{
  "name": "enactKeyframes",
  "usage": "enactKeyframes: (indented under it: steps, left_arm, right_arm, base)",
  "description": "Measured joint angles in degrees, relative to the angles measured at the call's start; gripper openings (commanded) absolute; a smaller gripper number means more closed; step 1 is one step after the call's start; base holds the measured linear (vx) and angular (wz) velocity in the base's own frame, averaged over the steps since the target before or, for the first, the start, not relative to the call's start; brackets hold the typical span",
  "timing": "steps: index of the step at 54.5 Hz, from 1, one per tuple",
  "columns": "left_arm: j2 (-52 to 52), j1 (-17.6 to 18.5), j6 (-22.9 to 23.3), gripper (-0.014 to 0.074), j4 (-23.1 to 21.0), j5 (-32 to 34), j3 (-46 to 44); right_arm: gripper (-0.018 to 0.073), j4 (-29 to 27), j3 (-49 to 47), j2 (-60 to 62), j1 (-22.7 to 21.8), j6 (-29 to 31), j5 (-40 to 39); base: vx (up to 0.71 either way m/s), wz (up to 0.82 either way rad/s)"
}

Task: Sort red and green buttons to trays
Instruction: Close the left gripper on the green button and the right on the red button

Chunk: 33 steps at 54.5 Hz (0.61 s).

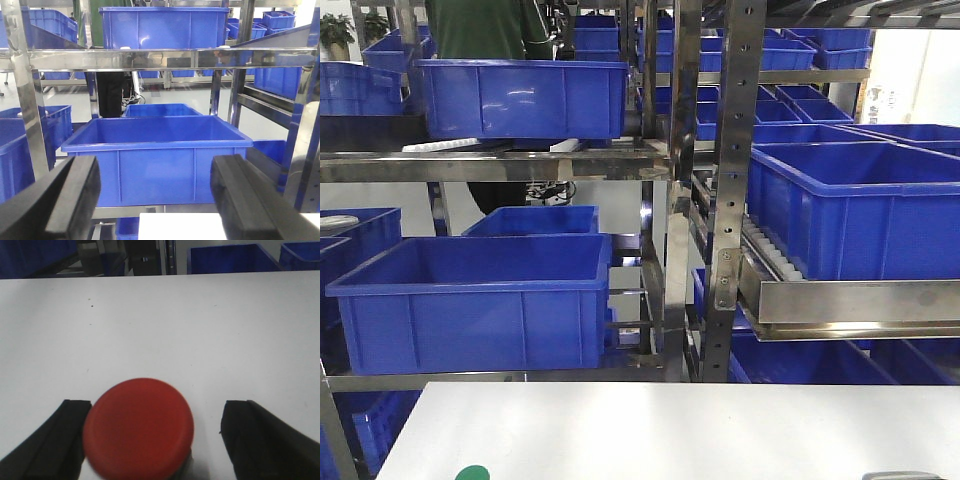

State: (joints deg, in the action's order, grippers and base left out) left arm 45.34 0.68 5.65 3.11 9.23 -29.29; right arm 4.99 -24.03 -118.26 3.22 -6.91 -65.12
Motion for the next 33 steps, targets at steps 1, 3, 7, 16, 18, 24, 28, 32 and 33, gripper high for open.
enactKeyframes:
  steps: [1, 3, 7, 16, 18, 24, 28, 32, 33]
  left_arm:
    - [0.00, 0.00, 0.00, 0.0586, 0.00, 0.00, 0.00]
    - [0.00, 0.00, 0.00, 0.0586, 0.00, 0.00, 0.00]
    - [0.00, 0.00, 0.00, 0.0586, 0.00, 0.00, 0.00]
    - [0.50, 0.00, 0.00, 0.0586, 0.09, -2.40, 0.00]
    - [1.03, 0.00, 0.00, 0.0586, 0.16, -3.35, 0.00]
    - [4.65, 0.16, 0.00, 0.0586, 0.21, -5.85, 0.00]
    - [8.57, 0.87, 0.00, 0.0586, 0.21, -6.34, 0.00]
    - [13.55, 2.15, 0.00, 0.0586, 0.41, -6.17, 0.00]
    - [14.63, 2.45, 0.00, 0.0586, 0.58, -6.07, 0.00]
  right_arm:
    - [0.0444, 0.00, -0.67, -0.45, 0.00, -0.36, 0.00]
    - [0.0356, 0.00, -1.57, -1.39, 0.00, -0.99, 0.00]
    - [0.0144, 0.00, -2.43, -2.52, 0.00, -1.79, 0.00]
    - [-0.0013, 0.21, -2.56, -2.58, 0.00, -2.15, -0.18]
    - [-0.0012, 0.64, -2.56, -2.58, 0.00, -2.15, -0.18]
    - [-0.0010, 2.22, -2.56, -2.58, 0.00, -2.15, -0.18]
    - [-0.0009, 3.15, -2.56, -2.58, 0.00, -2.15, -0.18]
    - [-0.0008, 4.12, -2.56, -2.58, 0.00, -2.15, -0.18]
    - [-0.0007, 4.28, -2.56, -2.58, 0.00, -2.15, -0.18]
  base:
    - [0.00, 0.00]
    - [0.00, 0.00]
    - [0.00, 0.00]
    - [0.00, 0.00]
    - [0.00, 0.00]
    - [0.00, 0.00]
    - [0.00, 0.00]
    - [0.00, 0.00]
    - [0.00, 0.00]
